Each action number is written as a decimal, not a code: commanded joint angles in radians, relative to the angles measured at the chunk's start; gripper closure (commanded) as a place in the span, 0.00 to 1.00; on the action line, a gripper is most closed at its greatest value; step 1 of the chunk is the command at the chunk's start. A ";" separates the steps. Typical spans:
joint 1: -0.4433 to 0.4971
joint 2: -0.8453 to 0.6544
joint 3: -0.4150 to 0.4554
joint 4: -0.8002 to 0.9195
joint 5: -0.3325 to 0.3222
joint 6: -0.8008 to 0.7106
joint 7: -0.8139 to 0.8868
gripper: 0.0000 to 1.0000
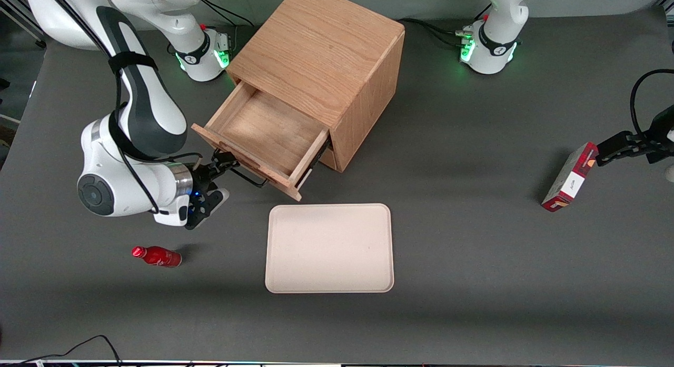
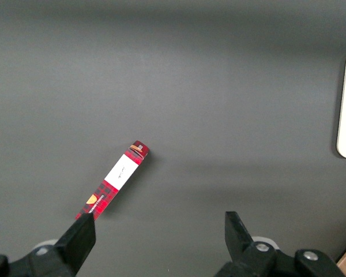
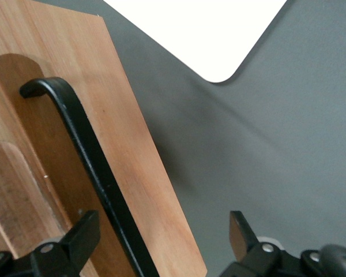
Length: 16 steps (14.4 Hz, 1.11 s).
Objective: Close top drawer
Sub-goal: 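Push the drawer front with the right gripper into the cabinet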
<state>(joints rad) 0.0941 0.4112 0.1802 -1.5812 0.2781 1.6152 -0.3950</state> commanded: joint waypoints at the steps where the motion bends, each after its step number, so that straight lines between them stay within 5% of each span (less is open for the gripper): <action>1: 0.006 -0.091 0.031 -0.118 0.032 0.057 0.068 0.00; 16: 0.007 -0.296 0.123 -0.396 0.113 0.156 0.166 0.00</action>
<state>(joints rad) 0.0987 0.1821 0.2855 -1.8896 0.3519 1.7357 -0.2450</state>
